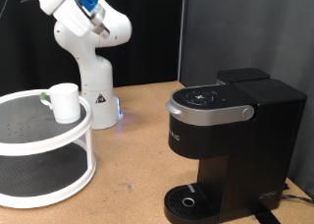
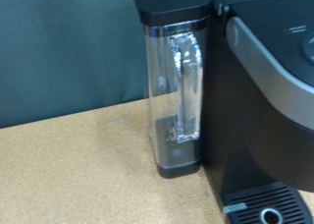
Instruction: Make a cup of coffee with the keurig machine
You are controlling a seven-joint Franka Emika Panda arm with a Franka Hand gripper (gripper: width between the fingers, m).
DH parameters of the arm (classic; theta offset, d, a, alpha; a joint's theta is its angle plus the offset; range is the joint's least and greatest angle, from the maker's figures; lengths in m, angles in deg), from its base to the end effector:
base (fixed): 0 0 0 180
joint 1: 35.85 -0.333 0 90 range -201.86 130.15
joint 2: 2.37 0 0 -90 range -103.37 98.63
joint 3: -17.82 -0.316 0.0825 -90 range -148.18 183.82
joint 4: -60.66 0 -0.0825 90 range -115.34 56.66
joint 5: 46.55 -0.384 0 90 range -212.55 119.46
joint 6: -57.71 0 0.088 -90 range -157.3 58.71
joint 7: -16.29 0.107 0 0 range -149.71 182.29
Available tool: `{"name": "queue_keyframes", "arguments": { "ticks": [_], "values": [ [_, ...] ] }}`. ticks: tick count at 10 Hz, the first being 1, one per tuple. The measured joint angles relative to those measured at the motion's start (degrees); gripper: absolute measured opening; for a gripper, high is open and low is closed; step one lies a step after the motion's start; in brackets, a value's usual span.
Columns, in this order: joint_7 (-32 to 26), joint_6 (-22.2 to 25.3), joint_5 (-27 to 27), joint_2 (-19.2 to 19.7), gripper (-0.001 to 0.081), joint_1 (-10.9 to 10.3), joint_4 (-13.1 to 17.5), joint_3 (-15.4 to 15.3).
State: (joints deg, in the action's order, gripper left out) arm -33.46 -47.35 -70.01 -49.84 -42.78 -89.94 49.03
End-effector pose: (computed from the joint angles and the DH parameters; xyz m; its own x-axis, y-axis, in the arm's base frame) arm 0.3027 -0.1099 0.4796 0.8369 0.2793 0.4708 0.5210 -0.6700 -0.5288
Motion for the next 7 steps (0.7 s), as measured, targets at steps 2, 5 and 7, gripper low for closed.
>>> {"name": "queue_keyframes", "arguments": {
  "ticks": [2, 5, 7],
  "values": [
    [0.03, 0.03, 0.01, -1.66, 0.0001, 0.80, -0.94, -0.01],
    [-0.51, 2.63, 0.82, -2.64, 0.0001, 2.06, -0.95, 0.76],
    [-0.51, 3.32, 2.06, -5.60, 0.0001, 5.47, -1.57, 1.43]
  ]
}}
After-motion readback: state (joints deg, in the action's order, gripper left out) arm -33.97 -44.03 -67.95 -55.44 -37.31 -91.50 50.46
